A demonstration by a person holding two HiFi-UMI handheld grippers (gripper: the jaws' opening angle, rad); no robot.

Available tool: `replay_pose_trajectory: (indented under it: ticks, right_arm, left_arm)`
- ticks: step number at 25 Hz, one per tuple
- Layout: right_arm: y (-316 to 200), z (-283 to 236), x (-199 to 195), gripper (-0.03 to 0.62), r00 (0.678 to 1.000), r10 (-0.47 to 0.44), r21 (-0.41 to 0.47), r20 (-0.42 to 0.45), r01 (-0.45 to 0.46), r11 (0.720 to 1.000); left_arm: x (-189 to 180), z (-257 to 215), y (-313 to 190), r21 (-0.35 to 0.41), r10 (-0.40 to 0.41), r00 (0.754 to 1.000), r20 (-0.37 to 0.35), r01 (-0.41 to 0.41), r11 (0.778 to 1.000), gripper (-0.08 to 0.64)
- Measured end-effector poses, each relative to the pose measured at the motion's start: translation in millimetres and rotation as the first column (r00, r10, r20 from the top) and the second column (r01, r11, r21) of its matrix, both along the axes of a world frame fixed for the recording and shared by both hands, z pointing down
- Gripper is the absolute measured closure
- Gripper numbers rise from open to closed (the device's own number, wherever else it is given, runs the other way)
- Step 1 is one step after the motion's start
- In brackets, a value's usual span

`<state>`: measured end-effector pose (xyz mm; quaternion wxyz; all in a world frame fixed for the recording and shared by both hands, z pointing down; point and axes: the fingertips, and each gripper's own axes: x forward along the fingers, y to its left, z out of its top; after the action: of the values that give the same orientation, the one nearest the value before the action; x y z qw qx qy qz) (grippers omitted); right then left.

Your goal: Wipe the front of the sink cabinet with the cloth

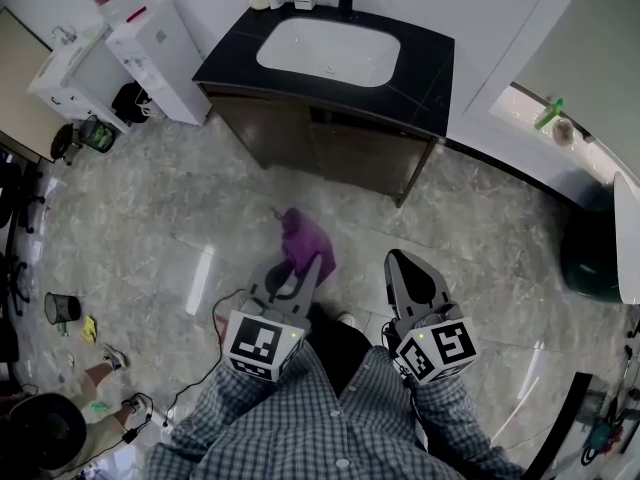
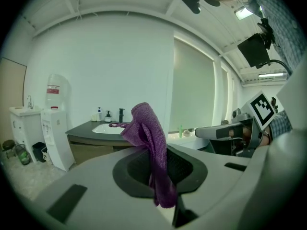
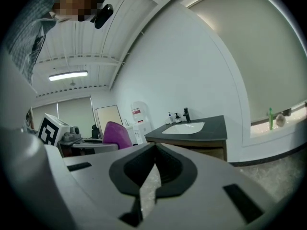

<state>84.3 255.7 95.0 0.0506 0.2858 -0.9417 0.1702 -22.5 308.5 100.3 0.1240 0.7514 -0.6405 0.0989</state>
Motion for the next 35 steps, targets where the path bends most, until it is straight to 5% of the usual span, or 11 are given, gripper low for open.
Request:
replay_pose_trajectory:
  ticks: [10, 20, 35]
  right_arm:
    - [-29, 17, 1, 0.575, 0.999, 0.005, -0.025, -0.041, -0.006, 1.0]
    - [-109, 33, -45, 0.575, 1.0, 0.017, -0.05, -0.021, -0.018, 0.999]
    - [-201, 130, -126, 0.575, 0.992, 0.029, -0.126, -0.12, -0.044, 0.991]
  left_arm:
    - [-16, 17, -40, -0.017, -0.033, 0.999, -0.024, 0.033, 0.999, 0.506]
    - [-77, 43, -135, -0.026, -0.059, 0.998, -0.01, 0.059, 0.998, 0.506]
    - [-163, 157, -254, -0.099, 0.018, 0.999, -0.027, -0.021, 0.995, 0.506]
